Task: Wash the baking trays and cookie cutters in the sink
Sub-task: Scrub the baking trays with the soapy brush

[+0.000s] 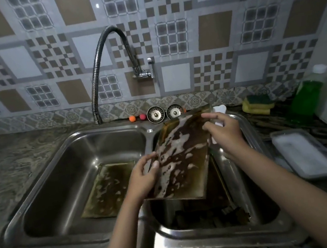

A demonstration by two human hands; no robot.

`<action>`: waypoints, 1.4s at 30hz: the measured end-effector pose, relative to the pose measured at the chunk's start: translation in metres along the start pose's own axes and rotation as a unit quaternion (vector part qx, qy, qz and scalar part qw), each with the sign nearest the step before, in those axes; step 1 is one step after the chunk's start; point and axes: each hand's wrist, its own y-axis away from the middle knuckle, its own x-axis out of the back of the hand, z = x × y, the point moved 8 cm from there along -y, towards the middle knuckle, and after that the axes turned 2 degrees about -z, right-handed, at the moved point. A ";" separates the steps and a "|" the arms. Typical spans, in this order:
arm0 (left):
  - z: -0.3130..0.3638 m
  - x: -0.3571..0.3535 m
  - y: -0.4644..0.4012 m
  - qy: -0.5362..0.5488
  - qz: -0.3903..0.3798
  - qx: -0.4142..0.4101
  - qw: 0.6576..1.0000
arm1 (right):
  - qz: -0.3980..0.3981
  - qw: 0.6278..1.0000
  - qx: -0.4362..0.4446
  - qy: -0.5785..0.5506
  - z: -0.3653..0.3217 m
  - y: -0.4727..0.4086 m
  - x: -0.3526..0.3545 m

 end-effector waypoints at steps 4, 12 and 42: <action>-0.033 0.032 -0.003 0.150 -0.074 0.107 0.980 | -0.020 0.999 -0.020 -0.015 0.005 0.009 -0.035; -0.081 0.150 -0.011 0.235 0.063 0.171 0.955 | -0.055 0.997 -0.033 0.048 0.041 0.015 -0.128; -0.050 0.011 -0.098 0.003 -0.087 0.001 0.996 | 0.091 0.963 -0.056 0.248 0.101 0.013 -0.043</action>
